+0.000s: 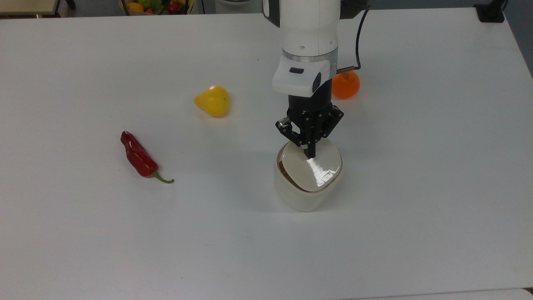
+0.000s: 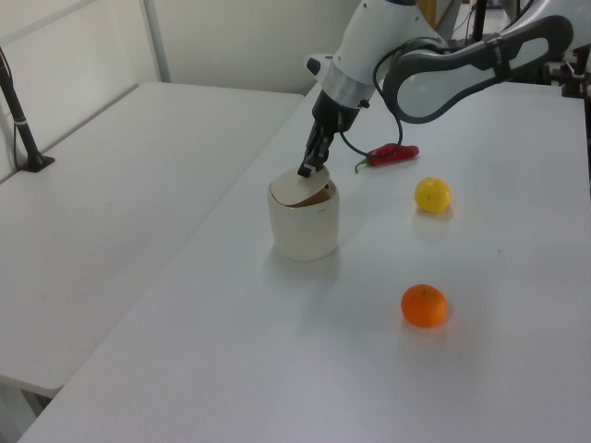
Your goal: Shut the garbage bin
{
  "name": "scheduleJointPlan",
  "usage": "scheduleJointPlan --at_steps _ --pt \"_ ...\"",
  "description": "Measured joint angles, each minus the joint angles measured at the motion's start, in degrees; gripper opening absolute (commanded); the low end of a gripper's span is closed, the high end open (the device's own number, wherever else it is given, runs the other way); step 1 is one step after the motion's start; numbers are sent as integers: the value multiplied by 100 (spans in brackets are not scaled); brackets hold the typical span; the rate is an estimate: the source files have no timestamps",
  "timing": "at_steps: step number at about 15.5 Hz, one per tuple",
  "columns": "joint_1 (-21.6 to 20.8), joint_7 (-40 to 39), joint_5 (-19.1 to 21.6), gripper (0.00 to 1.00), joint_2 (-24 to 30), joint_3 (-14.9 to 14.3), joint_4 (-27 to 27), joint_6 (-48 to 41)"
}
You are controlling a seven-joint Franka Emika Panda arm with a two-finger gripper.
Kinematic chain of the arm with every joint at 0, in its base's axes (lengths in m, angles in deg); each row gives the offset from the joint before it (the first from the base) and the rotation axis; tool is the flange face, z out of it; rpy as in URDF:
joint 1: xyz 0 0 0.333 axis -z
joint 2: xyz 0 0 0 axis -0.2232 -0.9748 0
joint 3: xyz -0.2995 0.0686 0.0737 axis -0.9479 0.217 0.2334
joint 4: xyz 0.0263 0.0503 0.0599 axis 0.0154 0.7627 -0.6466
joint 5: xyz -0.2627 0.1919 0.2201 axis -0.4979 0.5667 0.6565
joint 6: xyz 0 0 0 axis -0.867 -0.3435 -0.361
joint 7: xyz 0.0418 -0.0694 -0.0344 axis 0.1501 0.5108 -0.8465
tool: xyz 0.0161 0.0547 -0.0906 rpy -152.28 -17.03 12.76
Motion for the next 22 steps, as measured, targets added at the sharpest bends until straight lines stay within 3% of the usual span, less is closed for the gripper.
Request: scheduleJointPlan --at_steps 22 --pt "70 -158 -5 0 -75 -5 39 -291"
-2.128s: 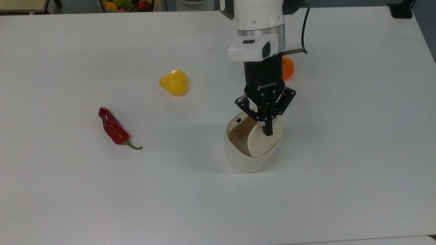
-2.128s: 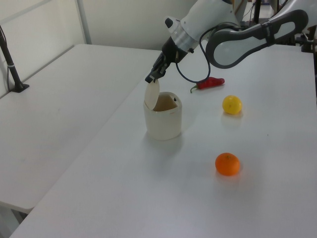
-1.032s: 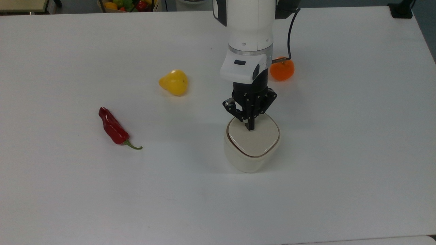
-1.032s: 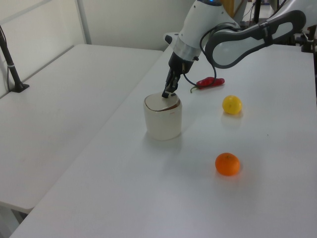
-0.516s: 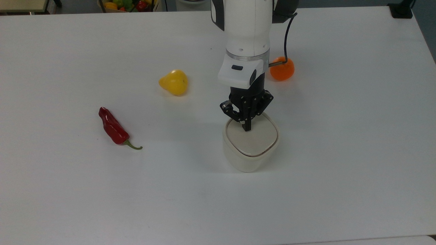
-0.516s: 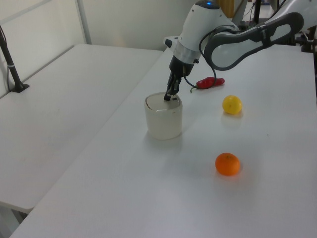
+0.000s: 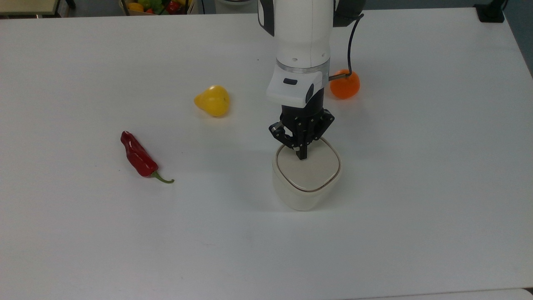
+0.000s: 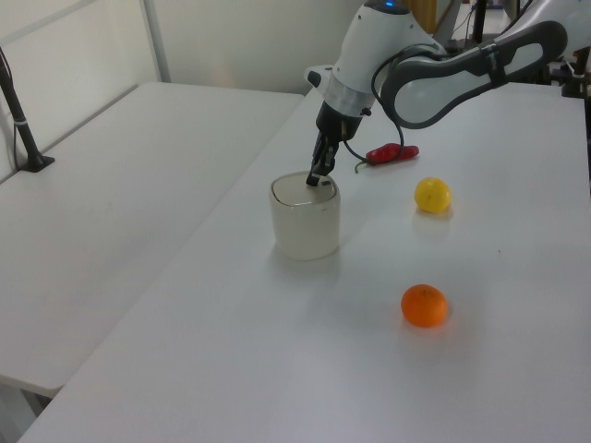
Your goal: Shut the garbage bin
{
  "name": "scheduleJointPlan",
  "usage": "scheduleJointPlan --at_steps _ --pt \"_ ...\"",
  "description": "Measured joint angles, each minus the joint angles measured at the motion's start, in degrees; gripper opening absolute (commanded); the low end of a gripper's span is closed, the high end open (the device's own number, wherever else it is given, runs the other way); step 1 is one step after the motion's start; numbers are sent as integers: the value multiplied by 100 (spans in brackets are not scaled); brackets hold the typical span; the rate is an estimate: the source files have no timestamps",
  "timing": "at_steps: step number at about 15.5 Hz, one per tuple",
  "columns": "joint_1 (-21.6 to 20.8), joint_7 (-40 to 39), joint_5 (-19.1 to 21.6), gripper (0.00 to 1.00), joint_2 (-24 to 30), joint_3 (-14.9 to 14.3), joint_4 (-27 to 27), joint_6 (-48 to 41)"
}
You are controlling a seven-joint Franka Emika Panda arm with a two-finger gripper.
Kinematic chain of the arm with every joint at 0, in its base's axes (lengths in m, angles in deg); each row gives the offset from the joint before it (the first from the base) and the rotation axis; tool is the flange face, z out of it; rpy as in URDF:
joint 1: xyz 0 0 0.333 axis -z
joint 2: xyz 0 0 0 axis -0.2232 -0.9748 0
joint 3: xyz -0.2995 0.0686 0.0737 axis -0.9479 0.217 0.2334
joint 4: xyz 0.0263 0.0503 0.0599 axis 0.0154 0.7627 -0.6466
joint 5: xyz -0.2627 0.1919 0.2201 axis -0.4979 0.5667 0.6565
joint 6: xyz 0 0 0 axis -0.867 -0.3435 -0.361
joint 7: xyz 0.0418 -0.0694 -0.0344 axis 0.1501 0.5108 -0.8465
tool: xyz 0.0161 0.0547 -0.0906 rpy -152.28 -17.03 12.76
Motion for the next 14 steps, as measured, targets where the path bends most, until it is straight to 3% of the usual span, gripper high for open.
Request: scheduleJointPlan --at_steps 7,14 --pt "164 12 0 0 692 -84 -94 -1429" --pt "1006 669 -220 0 1468 -137 -95 -3360"
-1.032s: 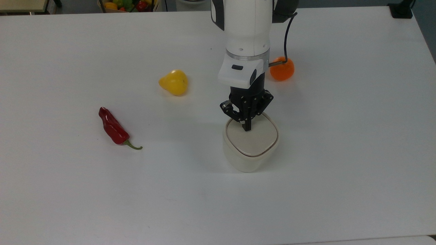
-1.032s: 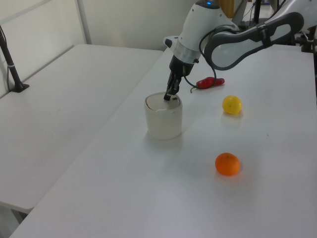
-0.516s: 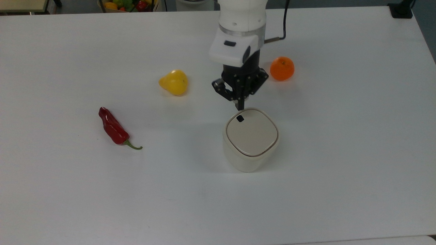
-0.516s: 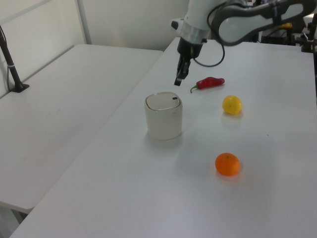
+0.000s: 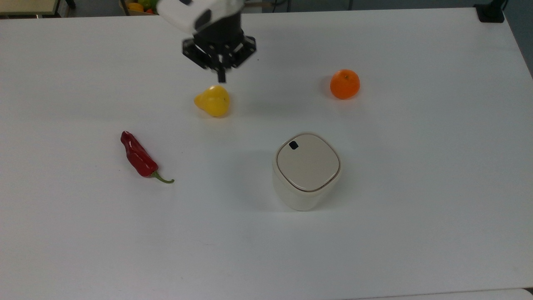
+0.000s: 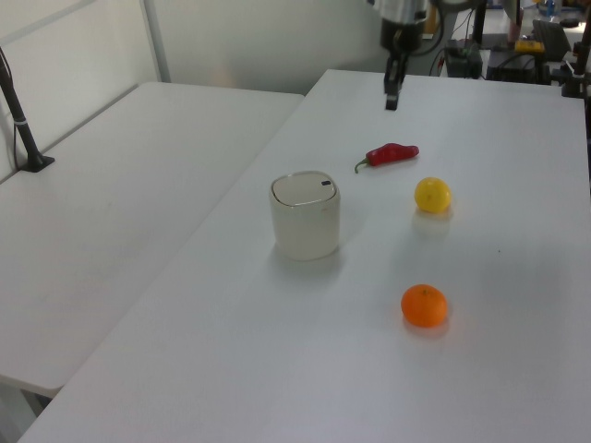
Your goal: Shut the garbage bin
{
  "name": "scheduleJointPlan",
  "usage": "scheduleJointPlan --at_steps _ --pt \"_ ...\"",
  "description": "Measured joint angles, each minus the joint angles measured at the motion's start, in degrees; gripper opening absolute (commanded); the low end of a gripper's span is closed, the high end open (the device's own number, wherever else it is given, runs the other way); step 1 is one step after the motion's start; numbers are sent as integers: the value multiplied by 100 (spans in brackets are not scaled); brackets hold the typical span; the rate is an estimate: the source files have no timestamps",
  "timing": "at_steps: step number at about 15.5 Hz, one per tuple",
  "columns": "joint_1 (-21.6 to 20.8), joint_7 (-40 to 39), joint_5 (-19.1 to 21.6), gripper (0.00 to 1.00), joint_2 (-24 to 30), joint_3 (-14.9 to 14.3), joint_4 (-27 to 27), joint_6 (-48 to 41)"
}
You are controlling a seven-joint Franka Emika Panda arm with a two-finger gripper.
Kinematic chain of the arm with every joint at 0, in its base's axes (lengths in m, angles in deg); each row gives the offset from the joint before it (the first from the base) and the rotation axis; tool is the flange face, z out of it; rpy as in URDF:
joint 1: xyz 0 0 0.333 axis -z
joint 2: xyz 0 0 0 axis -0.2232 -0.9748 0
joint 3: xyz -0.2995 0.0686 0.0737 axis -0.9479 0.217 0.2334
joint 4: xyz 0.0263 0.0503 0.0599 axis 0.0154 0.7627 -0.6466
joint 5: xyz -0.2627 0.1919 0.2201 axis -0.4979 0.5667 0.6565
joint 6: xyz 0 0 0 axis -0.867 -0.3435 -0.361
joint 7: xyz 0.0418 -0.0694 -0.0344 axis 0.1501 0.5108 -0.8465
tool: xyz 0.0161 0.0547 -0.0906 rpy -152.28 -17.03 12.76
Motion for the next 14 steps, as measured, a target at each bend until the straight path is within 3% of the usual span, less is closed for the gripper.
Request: scheduleJointPlan --at_steps 3,5,6,7,8,9,10,12,14 --pt "268 342 -46 1 410 -10 16 -762" --pt "444 428 -49 6 692 -12 94 -986" --pt "515 436 -49 17 800 -13 141 -1015" --pt "567 441 -49 37 887 -13 185 -1024" --pt "595 450 -49 40 934 -13 223 -1030" --pt "610 455 -49 57 956 -13 251 -1031" --pt "611 456 -49 89 957 -13 268 -1031" --pt "608 456 -84 99 950 -6 292 -1031" --pt "608 456 -142 100 946 -6 298 -1031"
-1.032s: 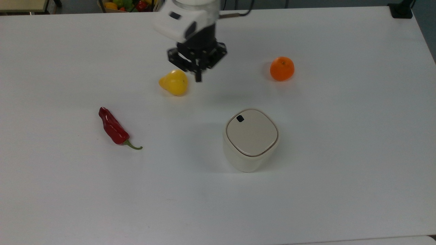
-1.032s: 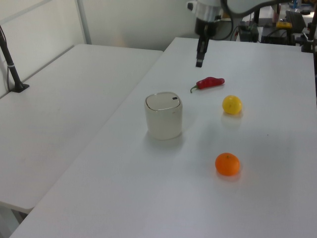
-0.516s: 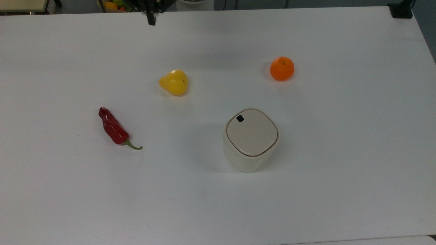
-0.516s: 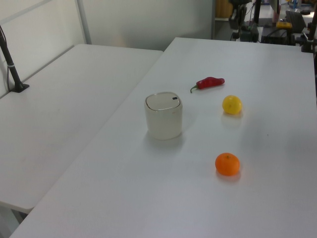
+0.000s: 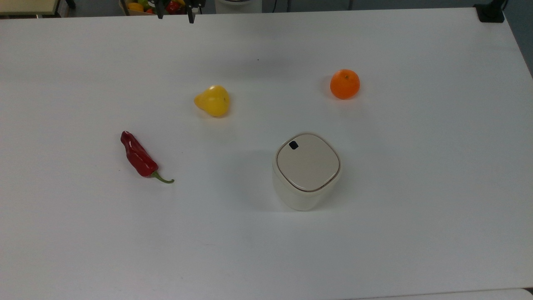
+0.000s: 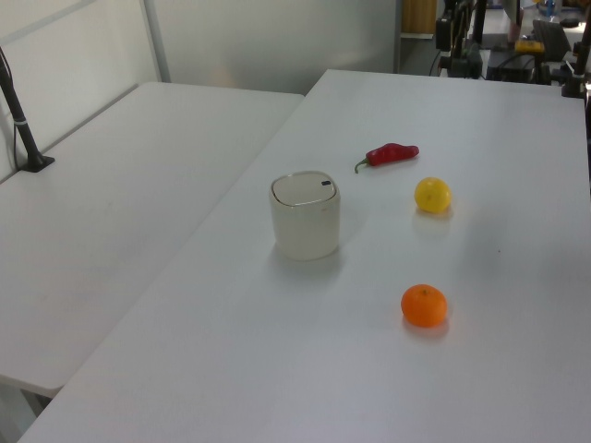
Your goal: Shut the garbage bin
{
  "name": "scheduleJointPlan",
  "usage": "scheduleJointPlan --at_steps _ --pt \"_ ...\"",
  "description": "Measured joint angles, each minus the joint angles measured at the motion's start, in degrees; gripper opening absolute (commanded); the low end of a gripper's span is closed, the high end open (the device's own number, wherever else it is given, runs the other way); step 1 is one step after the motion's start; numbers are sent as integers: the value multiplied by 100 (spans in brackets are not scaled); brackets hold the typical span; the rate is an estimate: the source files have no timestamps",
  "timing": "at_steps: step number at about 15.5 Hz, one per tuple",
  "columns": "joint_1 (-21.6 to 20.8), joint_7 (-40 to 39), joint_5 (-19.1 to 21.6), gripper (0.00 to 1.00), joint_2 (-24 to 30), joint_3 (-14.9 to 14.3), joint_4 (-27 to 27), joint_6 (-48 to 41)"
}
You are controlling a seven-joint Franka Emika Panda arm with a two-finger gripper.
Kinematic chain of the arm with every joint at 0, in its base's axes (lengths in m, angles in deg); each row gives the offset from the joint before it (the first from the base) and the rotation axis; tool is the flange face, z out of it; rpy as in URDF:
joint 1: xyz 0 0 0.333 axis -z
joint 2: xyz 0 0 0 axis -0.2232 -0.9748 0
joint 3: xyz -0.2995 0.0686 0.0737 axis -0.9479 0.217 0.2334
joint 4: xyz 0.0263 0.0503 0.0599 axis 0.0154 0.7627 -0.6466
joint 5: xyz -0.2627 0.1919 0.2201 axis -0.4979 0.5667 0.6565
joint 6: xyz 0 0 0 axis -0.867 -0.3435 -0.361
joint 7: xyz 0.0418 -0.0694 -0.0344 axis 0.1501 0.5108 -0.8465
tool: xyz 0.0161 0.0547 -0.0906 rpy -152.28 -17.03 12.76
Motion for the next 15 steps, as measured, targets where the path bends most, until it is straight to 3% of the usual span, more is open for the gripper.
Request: scheduleJointPlan --at_steps 15 --pt "0 0 -62 100 0 8 0 0"
